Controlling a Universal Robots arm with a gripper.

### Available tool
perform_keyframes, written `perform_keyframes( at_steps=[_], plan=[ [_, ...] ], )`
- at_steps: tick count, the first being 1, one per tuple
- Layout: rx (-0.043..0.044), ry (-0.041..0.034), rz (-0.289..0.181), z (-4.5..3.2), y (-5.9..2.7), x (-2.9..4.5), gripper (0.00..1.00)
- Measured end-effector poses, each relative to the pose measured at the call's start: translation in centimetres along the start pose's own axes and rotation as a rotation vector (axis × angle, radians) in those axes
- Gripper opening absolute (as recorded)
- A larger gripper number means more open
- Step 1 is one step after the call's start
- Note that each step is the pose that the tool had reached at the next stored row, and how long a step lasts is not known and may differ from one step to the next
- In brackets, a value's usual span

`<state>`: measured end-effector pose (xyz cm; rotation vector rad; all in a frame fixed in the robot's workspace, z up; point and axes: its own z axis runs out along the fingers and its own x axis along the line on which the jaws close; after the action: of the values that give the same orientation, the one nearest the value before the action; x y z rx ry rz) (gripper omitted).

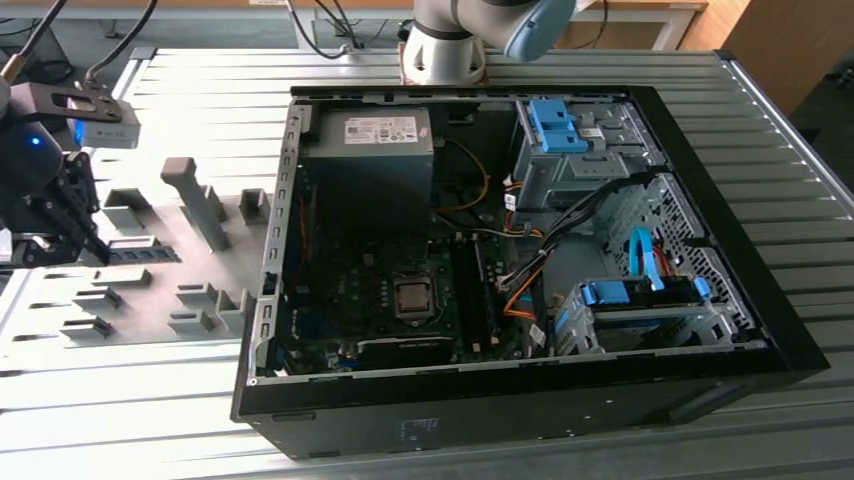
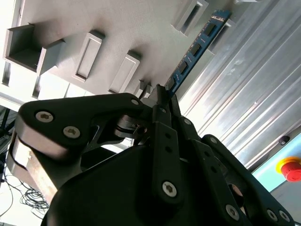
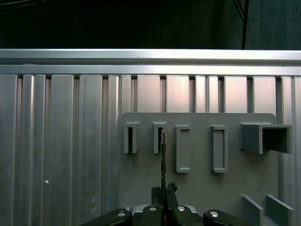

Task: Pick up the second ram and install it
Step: 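Pick up the second ram and move it above second insertion slot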

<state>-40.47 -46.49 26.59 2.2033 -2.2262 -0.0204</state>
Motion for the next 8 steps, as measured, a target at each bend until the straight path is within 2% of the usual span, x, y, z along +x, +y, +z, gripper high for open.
perform_keyframes(
  at_steps=[8],
  plan=[
    [0.0001, 0.0004, 0.000, -0.24, 0.00, -0.01, 0.14]
  ],
)
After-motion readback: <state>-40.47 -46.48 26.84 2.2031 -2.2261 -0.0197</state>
